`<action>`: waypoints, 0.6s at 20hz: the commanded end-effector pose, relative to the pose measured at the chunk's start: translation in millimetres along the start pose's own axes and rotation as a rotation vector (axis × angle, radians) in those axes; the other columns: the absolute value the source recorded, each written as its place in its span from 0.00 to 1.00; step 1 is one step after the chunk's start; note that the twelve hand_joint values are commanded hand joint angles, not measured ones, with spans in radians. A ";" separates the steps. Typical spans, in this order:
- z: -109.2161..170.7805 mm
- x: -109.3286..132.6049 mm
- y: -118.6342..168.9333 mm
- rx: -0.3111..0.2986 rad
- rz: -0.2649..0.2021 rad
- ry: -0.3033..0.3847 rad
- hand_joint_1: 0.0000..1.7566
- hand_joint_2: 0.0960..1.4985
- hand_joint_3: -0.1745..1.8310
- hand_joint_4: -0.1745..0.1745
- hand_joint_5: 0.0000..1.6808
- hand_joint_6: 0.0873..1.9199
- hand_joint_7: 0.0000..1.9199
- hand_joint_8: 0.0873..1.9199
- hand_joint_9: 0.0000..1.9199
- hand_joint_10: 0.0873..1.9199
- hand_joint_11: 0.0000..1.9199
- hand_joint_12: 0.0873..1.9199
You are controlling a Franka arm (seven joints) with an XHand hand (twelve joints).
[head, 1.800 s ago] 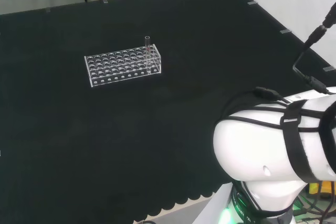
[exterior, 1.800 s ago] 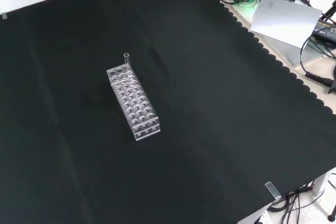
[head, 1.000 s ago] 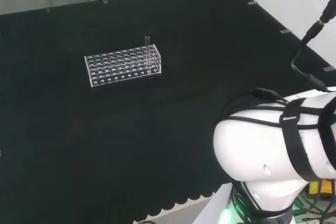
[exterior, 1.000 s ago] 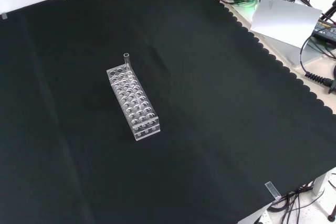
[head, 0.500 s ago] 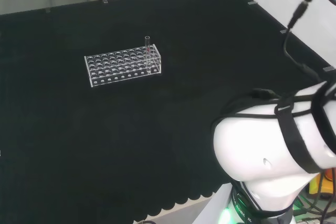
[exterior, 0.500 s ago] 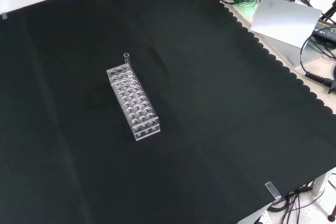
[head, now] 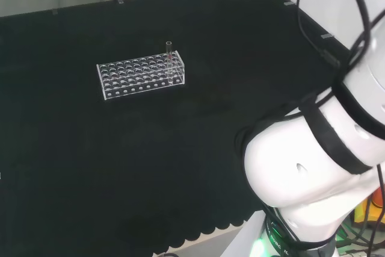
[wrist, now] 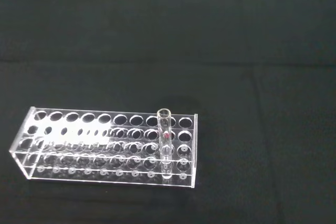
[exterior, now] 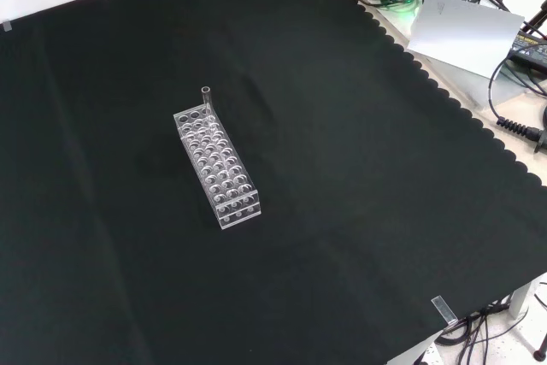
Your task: Pick up the test tube.
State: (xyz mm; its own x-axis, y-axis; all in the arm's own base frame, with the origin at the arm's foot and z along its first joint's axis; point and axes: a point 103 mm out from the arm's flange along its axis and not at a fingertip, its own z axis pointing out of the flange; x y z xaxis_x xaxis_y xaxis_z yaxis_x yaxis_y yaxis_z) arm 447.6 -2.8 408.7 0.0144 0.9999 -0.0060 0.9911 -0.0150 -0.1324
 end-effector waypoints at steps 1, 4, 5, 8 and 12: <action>27.1 -20.4 58.2 0.044 0.010 0.013 0.46 0.44 0.33 0.19 0.24 0.00 0.26 0.43 0.27 0.44 0.21 0.74; 41.3 -22.6 71.0 0.087 0.011 0.021 0.46 0.44 0.33 0.19 0.25 0.00 0.27 0.43 0.28 0.44 0.21 0.74; 47.7 -21.0 75.6 0.101 0.010 0.027 0.46 0.44 0.33 0.19 0.25 0.00 0.28 0.43 0.28 0.44 0.21 0.74; 63.4 -22.8 85.4 0.129 0.003 0.043 0.48 0.44 0.34 0.19 0.26 0.01 0.29 0.43 0.28 0.44 0.21 0.74; 81.7 -16.8 95.7 0.167 -0.012 0.051 0.53 0.42 0.35 0.19 0.28 0.02 0.30 0.43 0.29 0.43 0.20 0.75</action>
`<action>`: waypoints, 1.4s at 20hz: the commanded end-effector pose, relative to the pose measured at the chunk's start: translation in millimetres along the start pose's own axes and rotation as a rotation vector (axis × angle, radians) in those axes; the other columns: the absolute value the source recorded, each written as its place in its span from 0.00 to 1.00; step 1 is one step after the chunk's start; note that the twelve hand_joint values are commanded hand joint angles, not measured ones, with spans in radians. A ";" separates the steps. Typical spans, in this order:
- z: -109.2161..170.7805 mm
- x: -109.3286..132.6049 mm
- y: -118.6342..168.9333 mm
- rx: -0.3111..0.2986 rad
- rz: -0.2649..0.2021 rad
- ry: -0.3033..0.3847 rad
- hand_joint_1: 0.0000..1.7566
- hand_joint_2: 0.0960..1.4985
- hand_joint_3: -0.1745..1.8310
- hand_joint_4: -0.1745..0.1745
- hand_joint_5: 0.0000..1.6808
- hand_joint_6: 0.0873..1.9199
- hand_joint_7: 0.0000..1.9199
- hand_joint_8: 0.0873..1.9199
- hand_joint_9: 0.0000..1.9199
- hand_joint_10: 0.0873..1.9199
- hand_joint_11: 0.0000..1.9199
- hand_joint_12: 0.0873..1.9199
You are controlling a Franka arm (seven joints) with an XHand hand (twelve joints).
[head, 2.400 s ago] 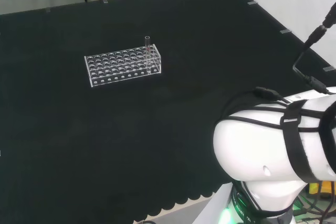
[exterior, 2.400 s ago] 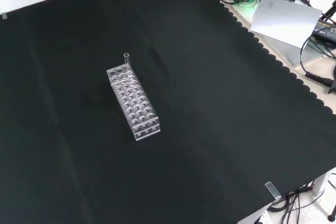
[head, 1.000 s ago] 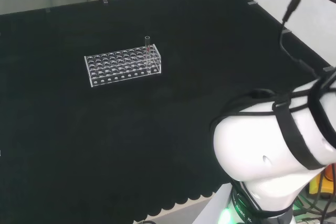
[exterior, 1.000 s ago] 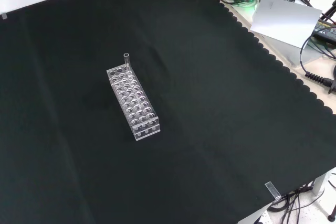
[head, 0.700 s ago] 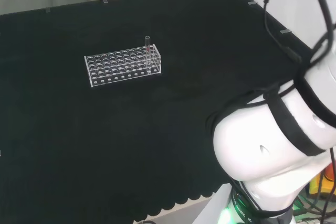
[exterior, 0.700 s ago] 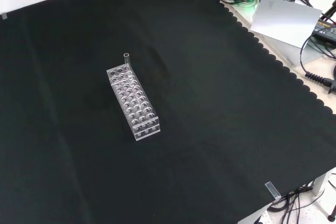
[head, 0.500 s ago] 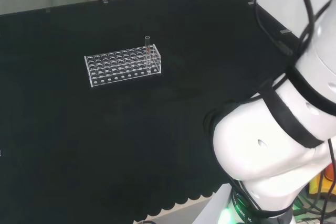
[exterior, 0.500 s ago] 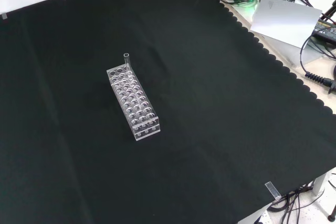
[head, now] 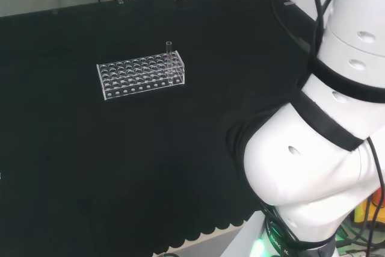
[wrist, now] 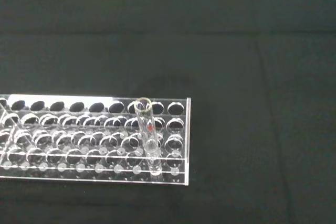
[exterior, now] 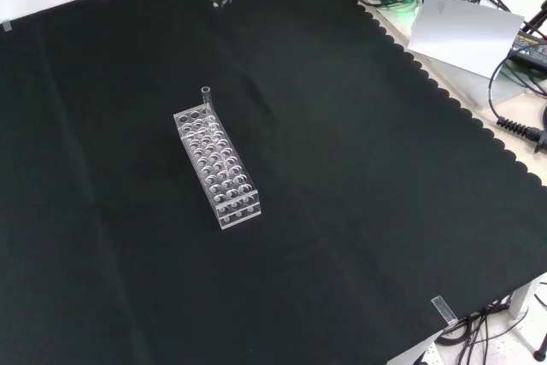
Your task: Pick up the test tube.
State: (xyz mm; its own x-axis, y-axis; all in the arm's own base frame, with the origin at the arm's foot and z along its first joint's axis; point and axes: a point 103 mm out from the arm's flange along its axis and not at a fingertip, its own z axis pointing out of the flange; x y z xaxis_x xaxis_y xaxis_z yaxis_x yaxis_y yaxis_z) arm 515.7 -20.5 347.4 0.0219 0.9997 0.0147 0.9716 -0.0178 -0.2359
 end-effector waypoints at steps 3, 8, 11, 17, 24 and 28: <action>39.5 3.7 30.3 0.082 -0.025 0.035 0.55 0.38 0.39 0.19 0.28 0.05 0.31 0.42 0.29 0.42 0.20 0.75; 58.2 12.0 39.9 0.127 -0.055 0.011 0.57 0.35 0.44 0.17 0.26 0.20 0.34 0.41 0.31 0.41 0.20 0.75; 68.8 16.1 44.4 0.149 -0.074 0.003 0.57 0.35 0.45 0.16 0.26 0.25 0.35 0.42 0.31 0.41 0.20 0.75; 88.2 33.2 52.5 0.215 -0.109 -0.023 0.57 0.35 0.45 0.15 0.26 0.29 0.38 0.42 0.32 0.41 0.20 0.75; 107.0 39.0 53.6 0.263 -0.124 -0.038 0.57 0.35 0.46 0.15 0.24 0.32 0.38 0.42 0.32 0.41 0.20 0.75; 112.2 36.8 51.0 0.285 -0.121 -0.073 0.57 0.35 0.46 0.16 0.23 0.32 0.39 0.42 0.32 0.41 0.20 0.75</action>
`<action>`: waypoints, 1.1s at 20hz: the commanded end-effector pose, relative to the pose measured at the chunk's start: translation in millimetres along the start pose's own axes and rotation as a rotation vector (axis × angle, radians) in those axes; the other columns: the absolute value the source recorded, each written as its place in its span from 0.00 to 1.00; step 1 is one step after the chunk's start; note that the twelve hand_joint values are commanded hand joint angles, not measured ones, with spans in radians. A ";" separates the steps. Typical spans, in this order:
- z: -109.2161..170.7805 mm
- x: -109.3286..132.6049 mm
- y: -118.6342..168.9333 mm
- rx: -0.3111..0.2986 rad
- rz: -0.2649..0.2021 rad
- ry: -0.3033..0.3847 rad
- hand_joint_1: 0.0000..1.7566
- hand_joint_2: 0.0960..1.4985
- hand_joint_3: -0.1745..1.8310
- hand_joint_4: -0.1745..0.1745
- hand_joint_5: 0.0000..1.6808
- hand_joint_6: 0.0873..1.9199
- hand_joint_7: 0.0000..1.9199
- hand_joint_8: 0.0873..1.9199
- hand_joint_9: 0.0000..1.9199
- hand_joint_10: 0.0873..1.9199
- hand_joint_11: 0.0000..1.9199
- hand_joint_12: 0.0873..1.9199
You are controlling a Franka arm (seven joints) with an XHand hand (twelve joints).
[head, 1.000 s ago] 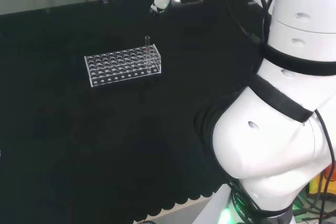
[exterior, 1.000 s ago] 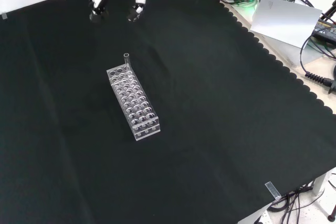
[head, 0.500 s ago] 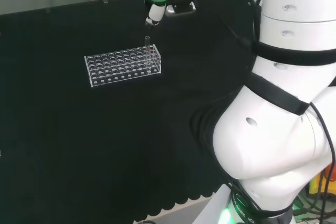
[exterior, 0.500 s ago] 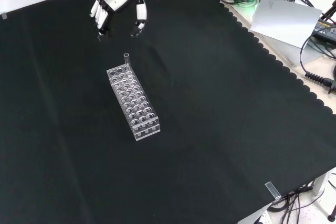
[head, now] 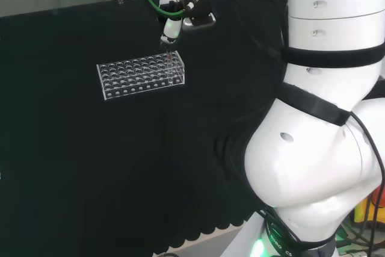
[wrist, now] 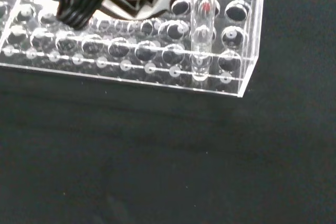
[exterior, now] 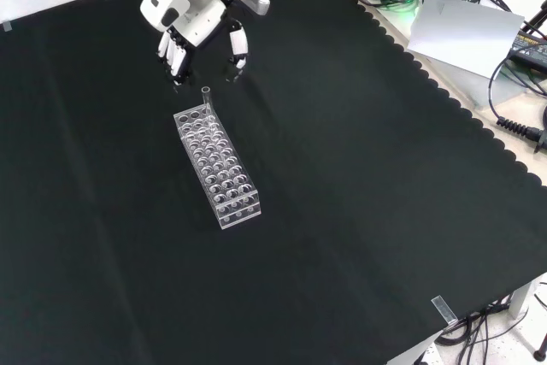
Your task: Pick up the test tube.
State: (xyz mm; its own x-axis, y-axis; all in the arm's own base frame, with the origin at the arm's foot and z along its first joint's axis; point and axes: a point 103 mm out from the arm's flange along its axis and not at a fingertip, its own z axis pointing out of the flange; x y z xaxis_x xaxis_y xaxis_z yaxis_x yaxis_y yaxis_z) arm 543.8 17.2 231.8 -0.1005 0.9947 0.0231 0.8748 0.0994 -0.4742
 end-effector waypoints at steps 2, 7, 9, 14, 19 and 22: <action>9.0 -2.1 -2.5 0.040 0.003 -0.051 0.57 0.35 0.46 0.16 0.23 0.32 0.40 0.43 0.32 0.41 0.19 0.75; 16.3 -2.0 -0.3 0.057 0.011 -0.076 0.57 0.35 0.46 0.17 0.22 0.32 0.41 0.43 0.33 0.41 0.19 0.75; 19.0 -2.1 1.8 0.055 0.013 -0.076 0.56 0.35 0.46 0.17 0.22 0.32 0.41 0.43 0.33 0.41 0.19 0.75; 22.8 -1.6 10.8 0.033 0.028 -0.062 0.56 0.35 0.46 0.18 0.22 0.32 0.41 0.43 0.33 0.41 0.20 0.75; 27.4 -1.3 21.8 0.045 0.046 -0.064 0.55 0.35 0.46 0.18 0.23 0.33 0.42 0.44 0.35 0.41 0.21 0.75; 29.9 -1.4 26.4 0.050 0.056 -0.059 0.55 0.35 0.46 0.18 0.24 0.33 0.44 0.43 0.35 0.40 0.21 0.74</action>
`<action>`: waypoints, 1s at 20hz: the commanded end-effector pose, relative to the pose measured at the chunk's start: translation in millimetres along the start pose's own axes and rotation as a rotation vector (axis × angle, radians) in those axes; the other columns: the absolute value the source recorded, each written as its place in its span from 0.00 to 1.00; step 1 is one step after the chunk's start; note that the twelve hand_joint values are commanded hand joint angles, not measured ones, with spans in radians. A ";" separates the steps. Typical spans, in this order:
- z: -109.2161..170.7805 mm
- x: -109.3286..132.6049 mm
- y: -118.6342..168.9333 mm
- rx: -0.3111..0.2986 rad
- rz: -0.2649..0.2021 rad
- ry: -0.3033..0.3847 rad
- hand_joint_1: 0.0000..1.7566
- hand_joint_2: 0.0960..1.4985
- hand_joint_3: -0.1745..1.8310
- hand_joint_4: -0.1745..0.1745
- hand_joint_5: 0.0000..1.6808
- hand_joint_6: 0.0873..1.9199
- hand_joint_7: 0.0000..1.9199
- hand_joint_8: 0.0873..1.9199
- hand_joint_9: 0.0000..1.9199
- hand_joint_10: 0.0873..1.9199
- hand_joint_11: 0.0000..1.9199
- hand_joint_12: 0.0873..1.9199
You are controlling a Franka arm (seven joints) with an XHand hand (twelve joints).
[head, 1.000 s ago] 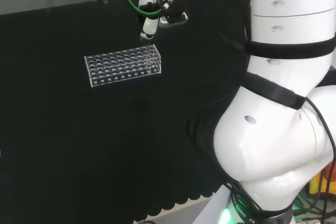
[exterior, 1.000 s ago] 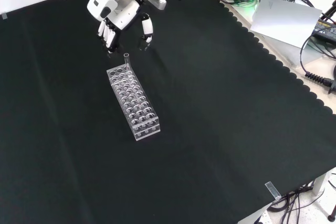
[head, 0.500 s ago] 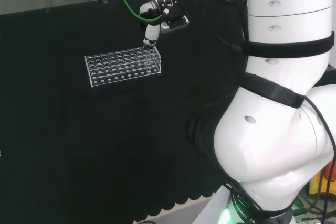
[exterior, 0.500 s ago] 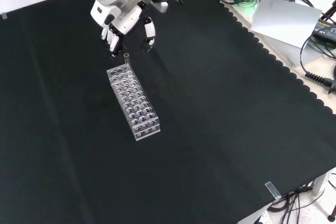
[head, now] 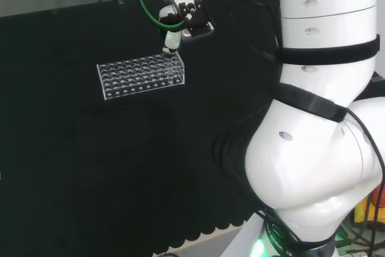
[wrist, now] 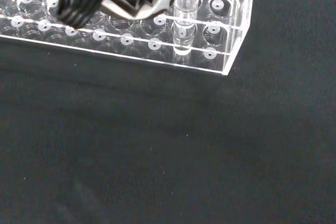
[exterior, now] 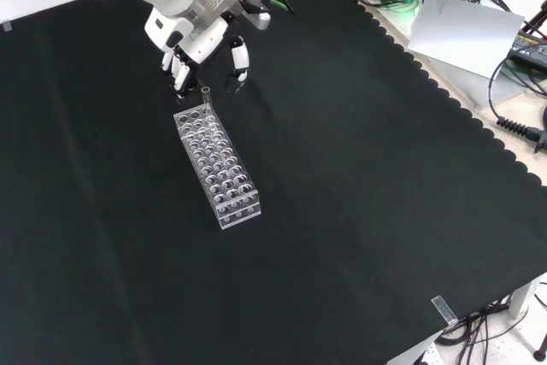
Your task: Pick up the test tube.
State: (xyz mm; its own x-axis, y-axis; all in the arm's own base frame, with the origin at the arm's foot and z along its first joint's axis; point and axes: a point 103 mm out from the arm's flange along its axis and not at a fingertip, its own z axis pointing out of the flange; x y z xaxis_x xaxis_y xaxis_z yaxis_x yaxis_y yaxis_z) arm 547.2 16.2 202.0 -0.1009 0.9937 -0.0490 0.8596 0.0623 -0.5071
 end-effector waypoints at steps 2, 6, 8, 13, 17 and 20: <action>3.1 9.2 12.4 0.016 0.032 -0.009 0.55 0.35 0.46 0.18 0.25 0.34 0.47 0.43 0.37 0.39 0.22 0.74; 5.1 2.3 13.8 0.017 0.033 -0.006 0.55 0.35 0.46 0.18 0.27 0.36 0.52 0.44 0.39 0.38 0.22 0.73; 6.7 -2.5 15.5 0.018 0.037 -0.007 0.55 0.35 0.46 0.18 0.30 0.37 0.54 0.44 0.42 0.37 0.23 0.73; 6.7 2.8 18.8 0.024 0.034 -0.008 0.56 0.35 0.46 0.15 0.38 0.38 0.61 0.39 0.55 0.33 0.34 0.68; 7.8 2.0 22.4 0.023 0.038 0.013 0.57 0.35 0.45 0.14 0.43 0.38 0.66 0.35 0.62 0.32 0.41 0.66; 4.7 13.2 25.0 0.023 0.045 0.012 0.58 0.35 0.45 0.13 0.45 0.37 0.71 0.31 0.66 0.32 0.43 0.65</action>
State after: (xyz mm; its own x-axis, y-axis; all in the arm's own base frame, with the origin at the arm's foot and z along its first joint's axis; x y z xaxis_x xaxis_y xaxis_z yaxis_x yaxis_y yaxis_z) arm 562.2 19.9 184.9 -0.0687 0.9957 -0.0629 0.8515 0.0257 -0.5237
